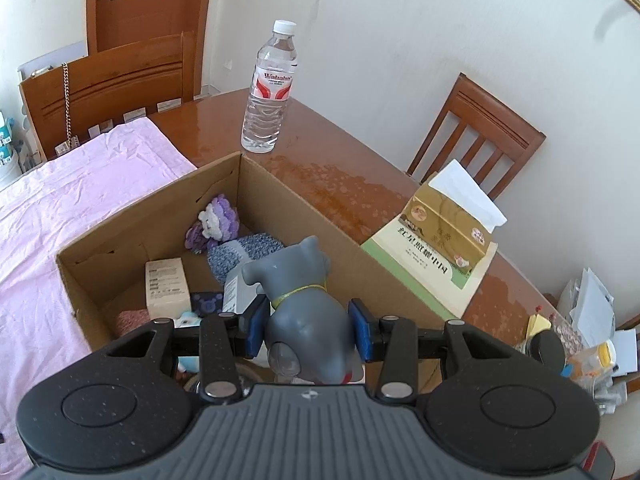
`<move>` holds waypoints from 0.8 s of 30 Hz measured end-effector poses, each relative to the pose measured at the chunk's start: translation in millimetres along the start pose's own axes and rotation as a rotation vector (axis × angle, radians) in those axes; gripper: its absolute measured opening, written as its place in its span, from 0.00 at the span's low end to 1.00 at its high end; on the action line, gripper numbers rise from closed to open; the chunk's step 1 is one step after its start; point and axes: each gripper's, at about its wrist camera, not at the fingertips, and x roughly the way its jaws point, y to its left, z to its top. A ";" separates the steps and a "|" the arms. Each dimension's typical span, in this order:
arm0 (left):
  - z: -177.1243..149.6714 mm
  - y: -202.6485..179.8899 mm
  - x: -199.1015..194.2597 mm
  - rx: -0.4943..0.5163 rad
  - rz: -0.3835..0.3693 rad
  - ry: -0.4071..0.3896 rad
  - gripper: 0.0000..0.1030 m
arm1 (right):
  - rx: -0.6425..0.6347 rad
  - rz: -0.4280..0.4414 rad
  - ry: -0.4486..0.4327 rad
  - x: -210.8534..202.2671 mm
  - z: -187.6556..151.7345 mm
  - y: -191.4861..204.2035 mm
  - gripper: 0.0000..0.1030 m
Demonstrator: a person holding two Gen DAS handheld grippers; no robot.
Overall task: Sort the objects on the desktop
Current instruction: 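Carry the grey elephant into the box and open the right tool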
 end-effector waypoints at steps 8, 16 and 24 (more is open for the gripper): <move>21.1 8.3 -7.1 -0.032 0.006 -0.007 0.95 | 0.001 0.003 0.010 14.1 11.2 -6.9 0.47; 21.1 0.9 -3.2 -0.009 -0.006 0.009 0.95 | 0.004 -0.062 -0.005 17.9 15.2 -7.8 0.83; 19.7 0.4 -6.3 -0.001 -0.004 -0.004 0.95 | 0.018 -0.068 -0.021 7.1 13.3 -6.6 1.00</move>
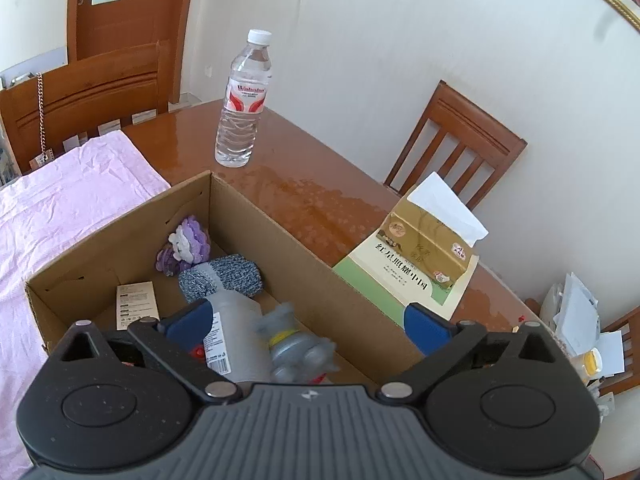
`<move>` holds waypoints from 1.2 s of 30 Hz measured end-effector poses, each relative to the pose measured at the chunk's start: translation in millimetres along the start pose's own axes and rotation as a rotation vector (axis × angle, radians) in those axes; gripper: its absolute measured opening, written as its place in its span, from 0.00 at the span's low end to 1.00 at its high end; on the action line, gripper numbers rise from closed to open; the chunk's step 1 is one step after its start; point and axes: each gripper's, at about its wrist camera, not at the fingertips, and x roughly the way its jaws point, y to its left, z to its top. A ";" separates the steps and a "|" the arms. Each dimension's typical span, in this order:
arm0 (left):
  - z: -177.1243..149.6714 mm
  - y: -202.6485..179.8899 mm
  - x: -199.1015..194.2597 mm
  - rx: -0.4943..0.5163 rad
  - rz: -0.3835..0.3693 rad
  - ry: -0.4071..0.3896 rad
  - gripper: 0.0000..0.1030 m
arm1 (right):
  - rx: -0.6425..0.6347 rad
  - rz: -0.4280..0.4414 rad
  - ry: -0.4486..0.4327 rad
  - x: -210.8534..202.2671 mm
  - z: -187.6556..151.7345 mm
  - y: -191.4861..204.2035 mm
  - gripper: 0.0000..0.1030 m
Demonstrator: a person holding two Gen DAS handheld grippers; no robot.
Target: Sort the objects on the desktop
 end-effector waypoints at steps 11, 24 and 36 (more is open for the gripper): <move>-5.2 2.5 -7.4 -0.006 0.024 -0.018 0.95 | 0.005 0.010 0.027 -18.2 -1.2 12.6 1.00; -13.6 6.5 -17.6 -0.019 0.053 -0.034 0.95 | 0.084 -0.039 0.099 -49.3 -17.8 20.6 1.00; -17.2 8.6 -18.8 -0.031 0.083 -0.045 0.96 | 0.384 -0.010 0.191 -77.3 -62.8 27.3 1.00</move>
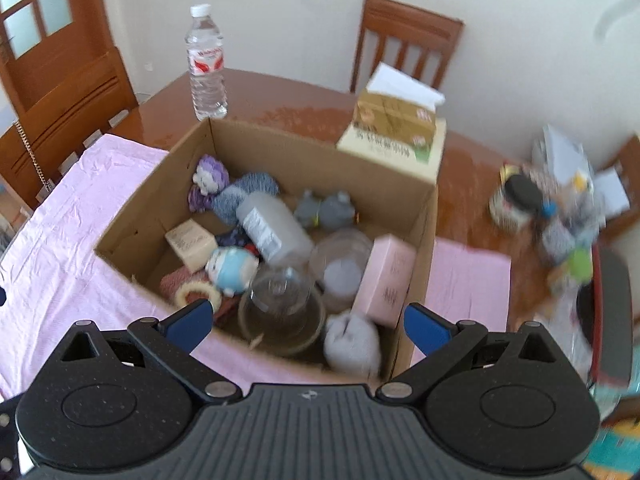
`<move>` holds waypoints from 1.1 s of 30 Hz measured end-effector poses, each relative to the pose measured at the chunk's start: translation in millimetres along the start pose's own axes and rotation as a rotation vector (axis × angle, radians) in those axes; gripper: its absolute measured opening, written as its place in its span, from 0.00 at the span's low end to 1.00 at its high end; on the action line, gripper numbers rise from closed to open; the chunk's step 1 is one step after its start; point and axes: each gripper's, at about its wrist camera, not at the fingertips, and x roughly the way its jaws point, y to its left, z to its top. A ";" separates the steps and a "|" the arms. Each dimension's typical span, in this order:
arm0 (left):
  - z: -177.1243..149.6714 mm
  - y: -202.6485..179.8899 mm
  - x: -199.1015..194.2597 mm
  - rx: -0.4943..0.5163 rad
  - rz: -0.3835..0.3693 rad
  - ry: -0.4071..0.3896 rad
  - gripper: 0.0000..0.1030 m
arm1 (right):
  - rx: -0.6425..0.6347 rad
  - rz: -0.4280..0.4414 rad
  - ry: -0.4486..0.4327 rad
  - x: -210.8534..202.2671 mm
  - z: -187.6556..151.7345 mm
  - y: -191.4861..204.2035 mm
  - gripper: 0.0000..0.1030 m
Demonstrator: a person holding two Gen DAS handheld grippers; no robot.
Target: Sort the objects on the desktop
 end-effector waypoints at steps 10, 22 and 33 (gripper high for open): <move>2.7 -2.0 3.3 0.024 0.043 0.015 0.96 | 0.219 -0.007 0.016 -15.9 -44.2 6.9 1.00; 17.3 8.1 -3.4 -0.040 0.006 0.045 0.96 | 0.366 -0.038 -0.045 -42.9 -78.3 20.8 1.00; 24.6 15.6 -6.4 -0.113 -0.053 0.152 0.96 | 0.365 -0.063 -0.060 -62.3 -86.5 32.7 1.00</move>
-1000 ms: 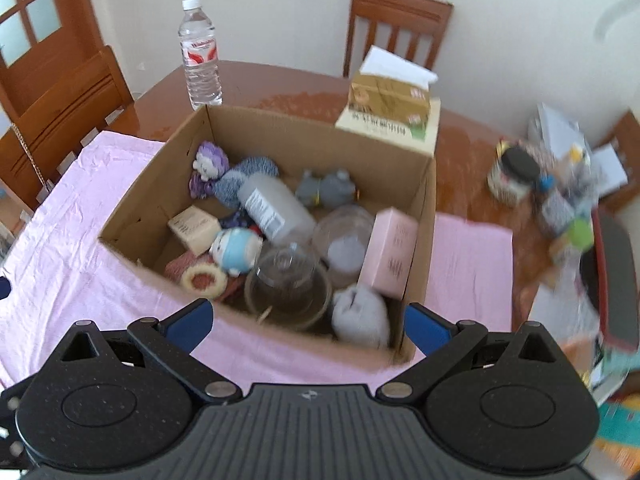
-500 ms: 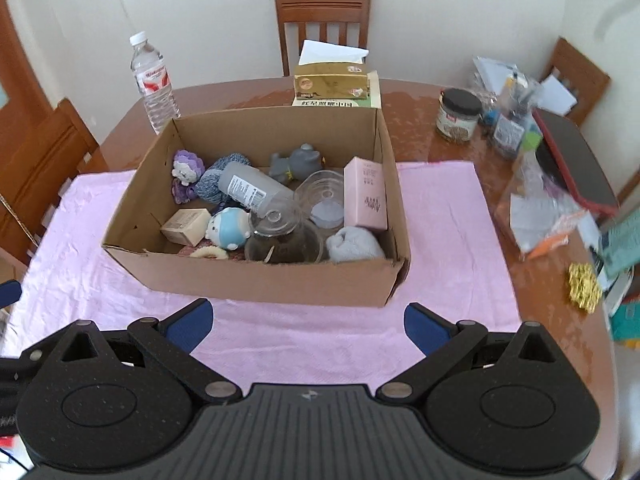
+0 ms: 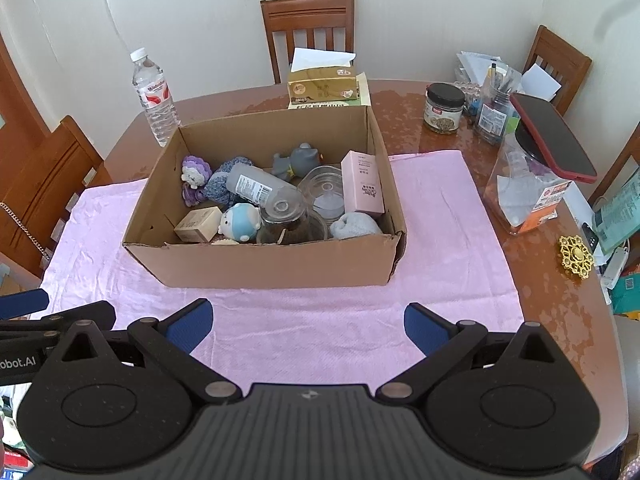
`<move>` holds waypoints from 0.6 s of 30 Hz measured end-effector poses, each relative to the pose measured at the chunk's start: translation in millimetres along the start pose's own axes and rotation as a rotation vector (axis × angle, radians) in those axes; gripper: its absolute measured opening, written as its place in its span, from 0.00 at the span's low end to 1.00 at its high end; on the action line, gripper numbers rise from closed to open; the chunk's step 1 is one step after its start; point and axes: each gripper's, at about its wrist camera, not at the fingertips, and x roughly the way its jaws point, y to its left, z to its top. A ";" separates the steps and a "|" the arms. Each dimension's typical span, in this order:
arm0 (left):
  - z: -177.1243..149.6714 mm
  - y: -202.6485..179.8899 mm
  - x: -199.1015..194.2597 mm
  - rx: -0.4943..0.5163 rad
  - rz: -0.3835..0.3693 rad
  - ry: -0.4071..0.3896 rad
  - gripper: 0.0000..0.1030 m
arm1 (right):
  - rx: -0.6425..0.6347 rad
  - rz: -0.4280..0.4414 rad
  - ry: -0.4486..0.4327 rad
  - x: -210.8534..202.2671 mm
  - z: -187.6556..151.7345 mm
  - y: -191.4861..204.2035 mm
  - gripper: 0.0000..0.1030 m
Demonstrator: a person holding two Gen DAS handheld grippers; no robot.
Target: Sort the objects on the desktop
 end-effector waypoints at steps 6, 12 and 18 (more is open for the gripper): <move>2.1 -1.6 -2.9 0.000 -0.018 0.008 0.96 | 0.007 0.014 -0.004 -5.2 1.0 4.2 1.00; 3.2 -0.4 -4.3 -0.008 -0.023 0.017 0.96 | -0.005 0.009 -0.005 -7.8 0.3 8.5 1.00; 4.7 0.7 -5.1 -0.012 -0.022 0.018 0.96 | -0.005 0.005 -0.002 -9.6 -0.4 10.8 1.00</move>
